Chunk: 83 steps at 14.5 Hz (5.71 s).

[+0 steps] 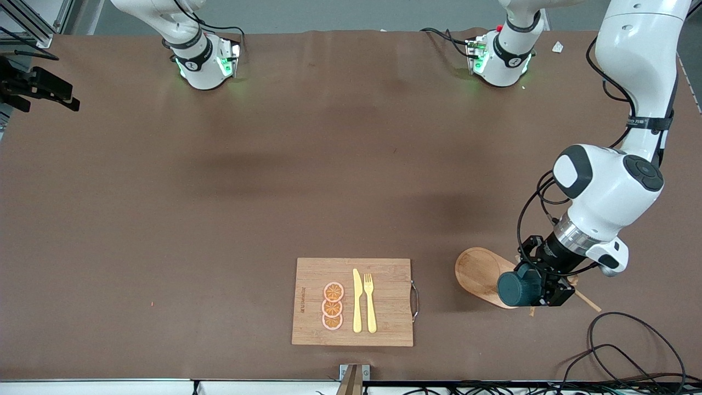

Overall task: Transfer cup from left to right arm and place
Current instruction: 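Close the left gripper on the mug and lift it off the stand, then carry the mug with the left gripper toward the table middle, then hold the mug with the left gripper while the right gripper grasps it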

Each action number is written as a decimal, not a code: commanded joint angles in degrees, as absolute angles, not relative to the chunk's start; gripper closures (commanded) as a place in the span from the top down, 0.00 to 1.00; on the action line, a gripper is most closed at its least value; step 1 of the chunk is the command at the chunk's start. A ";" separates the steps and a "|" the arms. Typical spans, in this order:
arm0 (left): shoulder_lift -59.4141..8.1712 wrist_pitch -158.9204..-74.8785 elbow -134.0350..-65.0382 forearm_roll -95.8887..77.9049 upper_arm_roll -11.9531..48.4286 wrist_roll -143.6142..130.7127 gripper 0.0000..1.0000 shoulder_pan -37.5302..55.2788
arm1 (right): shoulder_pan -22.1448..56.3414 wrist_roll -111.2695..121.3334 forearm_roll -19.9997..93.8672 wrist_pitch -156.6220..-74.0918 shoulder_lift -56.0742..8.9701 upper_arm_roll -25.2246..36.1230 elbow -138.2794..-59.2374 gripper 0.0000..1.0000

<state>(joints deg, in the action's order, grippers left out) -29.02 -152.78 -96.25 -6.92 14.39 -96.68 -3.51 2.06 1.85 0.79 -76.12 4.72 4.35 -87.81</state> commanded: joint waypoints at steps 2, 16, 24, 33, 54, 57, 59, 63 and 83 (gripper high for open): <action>-29.53 -153.11 -94.23 -9.14 14.77 -97.38 0.68 -3.34 | 2.90 2.29 0.88 -76.11 6.24 4.83 -89.21 1.00; -26.81 -150.82 -92.29 -9.76 27.67 -100.46 0.66 -2.47 | 2.81 2.29 0.88 -76.11 6.24 4.83 -89.21 1.00; -35.65 -150.73 -83.08 11.81 27.25 -100.28 0.66 16.23 | 2.20 1.41 0.79 -76.11 5.10 5.01 -87.19 1.00; -46.57 -154.49 -73.39 29.52 -6.02 -97.56 0.63 52.61 | -1.84 2.29 0.88 -78.75 -5.00 5.19 -86.75 1.00; -70.04 -155.66 -69.17 43.33 -39.28 -102.56 0.60 87.97 | 2.29 -12.65 3.43 -100.61 -15.03 4.92 -97.45 1.00; -71.01 -154.43 -69.43 43.42 -39.20 -102.83 0.60 89.47 | 5.53 -20.54 3.43 -103.09 -15.03 4.92 -100.54 1.00; -71.02 -153.55 -70.22 43.42 -39.11 -102.83 0.60 90.70 | 7.28 -24.25 3.43 -102.92 -14.94 4.92 -100.90 1.00; -70.41 -152.76 -70.93 43.33 -38.50 -102.92 1.00 92.46 | 11.68 -31.62 3.43 -104.41 -14.77 4.92 -103.70 1.00; -37.99 -120.68 -98.07 37.71 -20.04 -124.72 1.00 88.87 | 29.35 -36.21 10.90 -124.70 -13.36 4.83 -121.63 1.00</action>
<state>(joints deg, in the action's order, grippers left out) -43.57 -121.08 -93.46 38.77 -20.43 -124.48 91.51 27.94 -35.88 9.93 -121.32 -15.94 4.34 -117.12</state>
